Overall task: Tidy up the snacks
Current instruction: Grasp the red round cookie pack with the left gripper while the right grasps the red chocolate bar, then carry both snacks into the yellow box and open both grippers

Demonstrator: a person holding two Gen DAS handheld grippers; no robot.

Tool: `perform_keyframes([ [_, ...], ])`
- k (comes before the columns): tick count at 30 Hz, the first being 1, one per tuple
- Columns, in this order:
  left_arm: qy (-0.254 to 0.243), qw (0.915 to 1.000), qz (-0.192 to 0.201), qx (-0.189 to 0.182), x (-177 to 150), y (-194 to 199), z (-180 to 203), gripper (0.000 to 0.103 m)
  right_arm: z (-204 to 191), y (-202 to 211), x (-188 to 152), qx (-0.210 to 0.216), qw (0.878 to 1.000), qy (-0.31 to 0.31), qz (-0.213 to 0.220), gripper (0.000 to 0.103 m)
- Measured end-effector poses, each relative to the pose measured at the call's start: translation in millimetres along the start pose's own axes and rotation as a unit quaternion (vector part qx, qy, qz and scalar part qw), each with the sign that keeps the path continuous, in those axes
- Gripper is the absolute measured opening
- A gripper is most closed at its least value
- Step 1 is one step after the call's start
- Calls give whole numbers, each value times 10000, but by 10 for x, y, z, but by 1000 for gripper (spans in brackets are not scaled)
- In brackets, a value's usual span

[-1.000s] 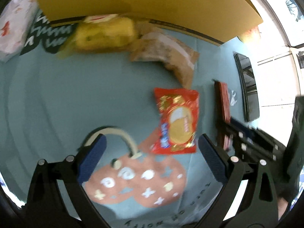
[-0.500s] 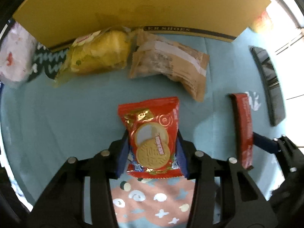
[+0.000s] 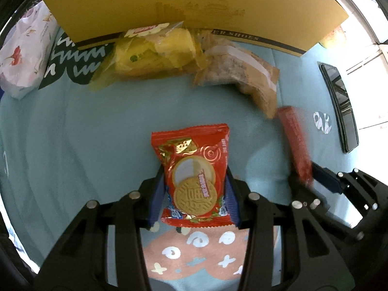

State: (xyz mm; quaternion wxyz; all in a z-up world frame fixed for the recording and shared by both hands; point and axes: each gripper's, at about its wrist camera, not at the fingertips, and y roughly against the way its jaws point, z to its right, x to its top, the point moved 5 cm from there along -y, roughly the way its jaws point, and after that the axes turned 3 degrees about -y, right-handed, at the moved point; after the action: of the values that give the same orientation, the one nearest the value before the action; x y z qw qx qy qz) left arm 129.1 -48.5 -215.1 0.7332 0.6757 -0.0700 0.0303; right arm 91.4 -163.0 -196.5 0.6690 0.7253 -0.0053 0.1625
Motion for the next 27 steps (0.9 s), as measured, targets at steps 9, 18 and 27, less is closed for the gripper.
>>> perform_keyframes([
  [9,12,10000,58,-73,-48,106,77,44,124,138,0,292,9989,-332,150,24],
  [18,132,9982,438,-387,-136,654,-244,44,210,678,167,761,9939,-456,658,24],
  [27,329,9851,1532,-713,635,1660,-435,45,432,1385,958,1309,9758,-659,1624,24],
])
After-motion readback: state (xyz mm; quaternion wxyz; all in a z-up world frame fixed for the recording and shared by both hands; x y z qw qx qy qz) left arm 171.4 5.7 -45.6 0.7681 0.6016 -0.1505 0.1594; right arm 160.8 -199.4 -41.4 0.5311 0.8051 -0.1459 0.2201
